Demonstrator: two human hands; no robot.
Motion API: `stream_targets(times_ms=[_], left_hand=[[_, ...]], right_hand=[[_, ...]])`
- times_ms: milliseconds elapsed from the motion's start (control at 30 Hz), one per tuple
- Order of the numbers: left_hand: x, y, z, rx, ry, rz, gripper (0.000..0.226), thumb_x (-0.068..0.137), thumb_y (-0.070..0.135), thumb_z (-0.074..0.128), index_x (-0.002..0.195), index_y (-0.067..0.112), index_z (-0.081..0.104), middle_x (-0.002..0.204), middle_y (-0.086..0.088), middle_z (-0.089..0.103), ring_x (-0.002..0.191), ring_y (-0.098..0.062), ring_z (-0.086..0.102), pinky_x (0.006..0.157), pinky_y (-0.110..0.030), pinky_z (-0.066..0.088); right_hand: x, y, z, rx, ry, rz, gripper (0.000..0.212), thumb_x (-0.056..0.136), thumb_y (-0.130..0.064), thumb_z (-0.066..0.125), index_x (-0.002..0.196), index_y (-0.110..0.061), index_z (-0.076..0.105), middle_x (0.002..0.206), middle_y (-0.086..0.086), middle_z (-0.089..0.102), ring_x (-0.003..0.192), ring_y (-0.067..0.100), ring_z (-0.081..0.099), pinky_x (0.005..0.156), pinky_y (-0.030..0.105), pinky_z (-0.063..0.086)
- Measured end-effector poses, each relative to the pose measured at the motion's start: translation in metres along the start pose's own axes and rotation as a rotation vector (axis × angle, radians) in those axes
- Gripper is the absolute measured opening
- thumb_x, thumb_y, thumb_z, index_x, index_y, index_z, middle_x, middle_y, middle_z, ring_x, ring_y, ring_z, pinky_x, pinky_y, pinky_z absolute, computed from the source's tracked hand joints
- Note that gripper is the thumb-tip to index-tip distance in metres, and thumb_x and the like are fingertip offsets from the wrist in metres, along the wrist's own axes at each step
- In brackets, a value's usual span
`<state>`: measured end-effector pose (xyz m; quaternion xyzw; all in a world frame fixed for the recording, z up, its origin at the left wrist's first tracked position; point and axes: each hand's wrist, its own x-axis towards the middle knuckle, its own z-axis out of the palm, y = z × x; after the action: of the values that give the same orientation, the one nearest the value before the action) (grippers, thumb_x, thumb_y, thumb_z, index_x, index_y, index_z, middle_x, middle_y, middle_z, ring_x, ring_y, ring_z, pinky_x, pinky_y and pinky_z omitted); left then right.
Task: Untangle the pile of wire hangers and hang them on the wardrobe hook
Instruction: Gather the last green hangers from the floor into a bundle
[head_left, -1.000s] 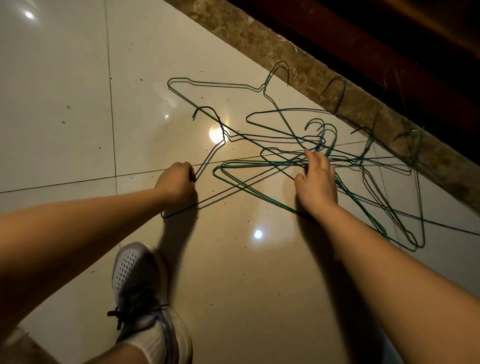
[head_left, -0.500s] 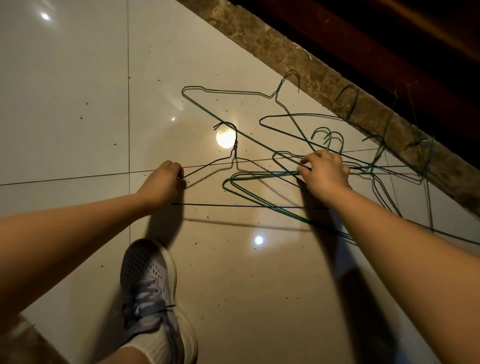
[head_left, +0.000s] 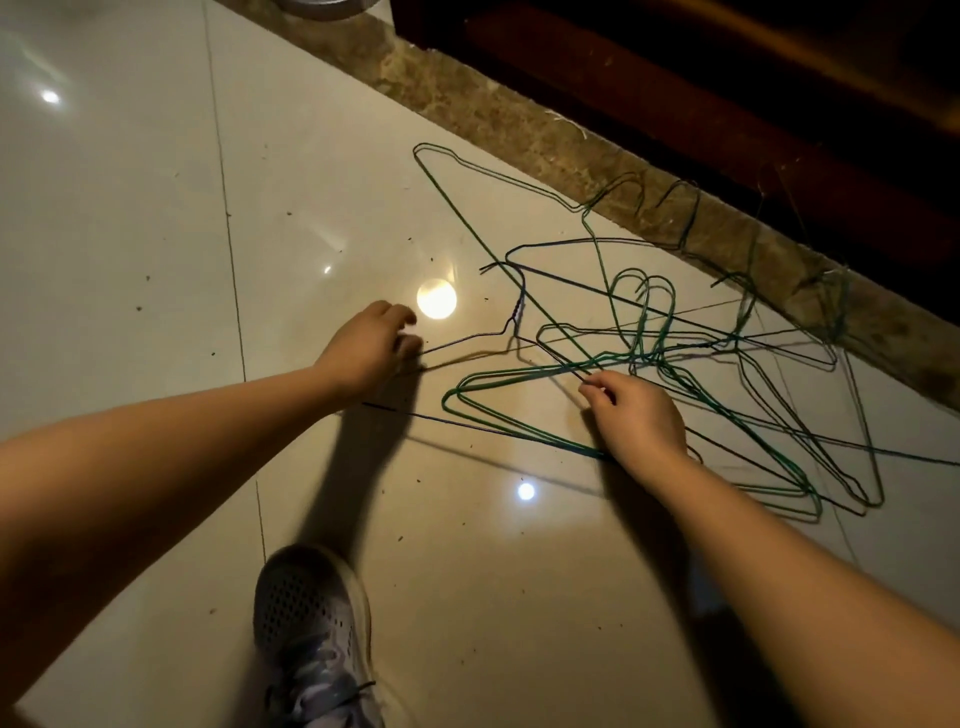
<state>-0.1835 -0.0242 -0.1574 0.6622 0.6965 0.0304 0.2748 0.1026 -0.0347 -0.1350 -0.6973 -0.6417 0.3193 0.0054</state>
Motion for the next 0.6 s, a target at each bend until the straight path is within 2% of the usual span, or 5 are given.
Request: stream_targets(times_ms=[133, 233, 333, 500, 600], left_hand=[[0.048, 0.015, -0.007, 0.021, -0.006, 0.125, 0.065, 0.088, 0.046, 0.055, 0.142, 0.017, 0.034, 0.140, -0.012, 0.042, 0.125, -0.029, 0.042, 0.103, -0.040, 0.038], [0.084, 0.035, -0.007, 0.165, -0.085, 0.255, 0.090, 0.074, 0.071, 0.038, 0.148, 0.023, 0.021, 0.152, -0.006, 0.027, 0.138, -0.027, 0.025, 0.110, -0.040, 0.026], [0.115, 0.052, 0.001, 0.267, -0.167, 0.331, 0.095, 0.070, 0.077, 0.026, 0.148, 0.025, 0.017, 0.155, -0.001, 0.020, 0.142, -0.022, 0.015, 0.113, -0.043, 0.019], [0.130, 0.054, 0.007, 0.360, -0.081, 0.406, 0.086, 0.067, 0.080, 0.025, 0.134, 0.027, 0.038, 0.135, -0.008, 0.042, 0.127, -0.028, 0.034, 0.103, -0.044, 0.027], [0.116, 0.043, 0.010, 0.322, -0.063, 0.360, 0.090, 0.069, 0.080, 0.025, 0.139, 0.023, 0.032, 0.129, -0.011, 0.047, 0.122, -0.031, 0.038, 0.101, -0.044, 0.029]], right_hand=[[-0.003, 0.009, 0.003, -0.105, 0.061, -0.053, 0.027, 0.096, -0.032, 0.046, 0.112, -0.025, 0.065, 0.110, 0.004, 0.066, 0.098, 0.028, 0.059, 0.076, 0.032, 0.047], [-0.003, 0.018, 0.008, -0.108, 0.086, -0.061, 0.027, 0.095, -0.032, 0.047, 0.112, -0.023, 0.066, 0.109, 0.003, 0.067, 0.098, 0.028, 0.060, 0.077, 0.033, 0.049], [-0.005, 0.022, 0.012, -0.103, 0.117, -0.044, 0.026, 0.094, -0.032, 0.049, 0.110, -0.024, 0.067, 0.105, 0.002, 0.068, 0.095, 0.029, 0.062, 0.073, 0.032, 0.048], [-0.010, 0.024, 0.019, -0.022, 0.151, 0.028, 0.026, 0.095, -0.031, 0.050, 0.111, -0.023, 0.068, 0.109, 0.001, 0.068, 0.097, 0.029, 0.061, 0.074, 0.031, 0.046], [-0.014, 0.024, 0.023, 0.034, 0.197, 0.076, 0.026, 0.095, -0.029, 0.051, 0.112, -0.020, 0.068, 0.114, 0.002, 0.067, 0.103, 0.028, 0.060, 0.080, 0.032, 0.046]])
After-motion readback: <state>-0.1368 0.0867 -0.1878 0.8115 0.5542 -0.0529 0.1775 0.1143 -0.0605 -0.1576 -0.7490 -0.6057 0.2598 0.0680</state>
